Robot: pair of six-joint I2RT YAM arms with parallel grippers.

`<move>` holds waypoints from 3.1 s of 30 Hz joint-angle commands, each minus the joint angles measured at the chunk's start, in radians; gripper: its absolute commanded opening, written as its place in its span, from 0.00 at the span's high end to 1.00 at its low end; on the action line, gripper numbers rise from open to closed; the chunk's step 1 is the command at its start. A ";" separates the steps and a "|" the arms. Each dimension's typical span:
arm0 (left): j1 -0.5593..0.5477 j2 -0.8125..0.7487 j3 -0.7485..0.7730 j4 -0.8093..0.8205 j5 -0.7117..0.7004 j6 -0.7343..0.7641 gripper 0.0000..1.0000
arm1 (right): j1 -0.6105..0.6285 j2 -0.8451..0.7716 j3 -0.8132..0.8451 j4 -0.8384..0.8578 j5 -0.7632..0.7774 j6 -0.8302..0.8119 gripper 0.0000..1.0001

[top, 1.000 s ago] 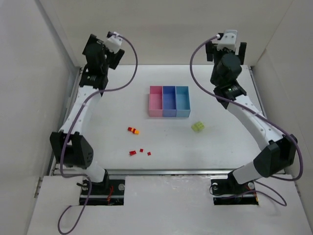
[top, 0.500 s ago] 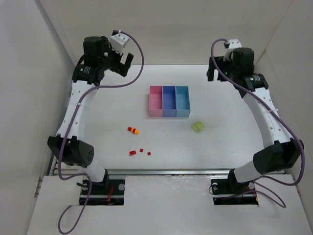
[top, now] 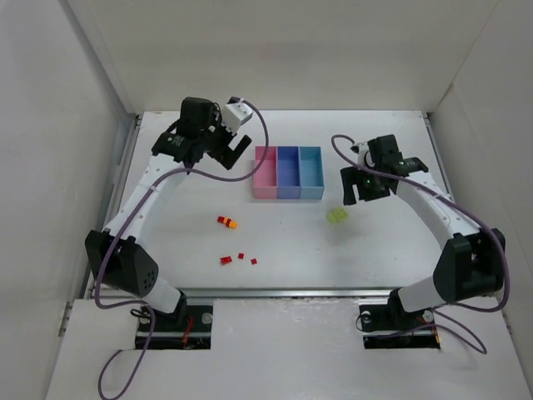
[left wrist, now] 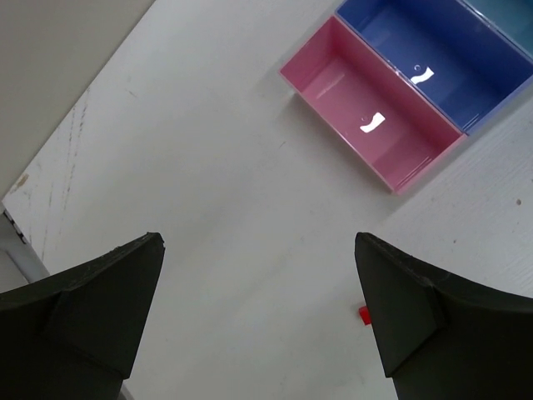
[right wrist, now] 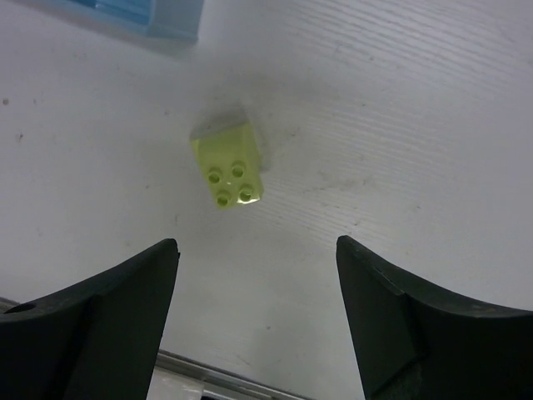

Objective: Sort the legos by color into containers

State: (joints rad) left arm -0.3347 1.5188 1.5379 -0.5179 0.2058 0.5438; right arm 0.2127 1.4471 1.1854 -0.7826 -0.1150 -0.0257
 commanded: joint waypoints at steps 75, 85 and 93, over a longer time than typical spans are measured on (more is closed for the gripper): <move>-0.323 -0.091 -0.122 0.331 0.161 0.269 0.20 | 0.255 0.084 0.332 0.410 -0.330 0.457 1.00; -0.302 -0.082 -0.094 0.285 0.210 0.232 0.44 | 0.274 0.093 0.341 0.399 -0.341 0.429 1.00; -0.311 -0.082 -0.085 0.306 0.189 0.223 0.40 | 0.294 0.102 0.341 0.390 -0.341 0.420 1.00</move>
State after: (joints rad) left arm -0.6373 1.4429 1.4075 -0.2356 0.3882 0.7784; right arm 0.4866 1.5463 1.5208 -0.4366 -0.4461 0.4088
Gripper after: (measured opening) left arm 0.610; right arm 0.423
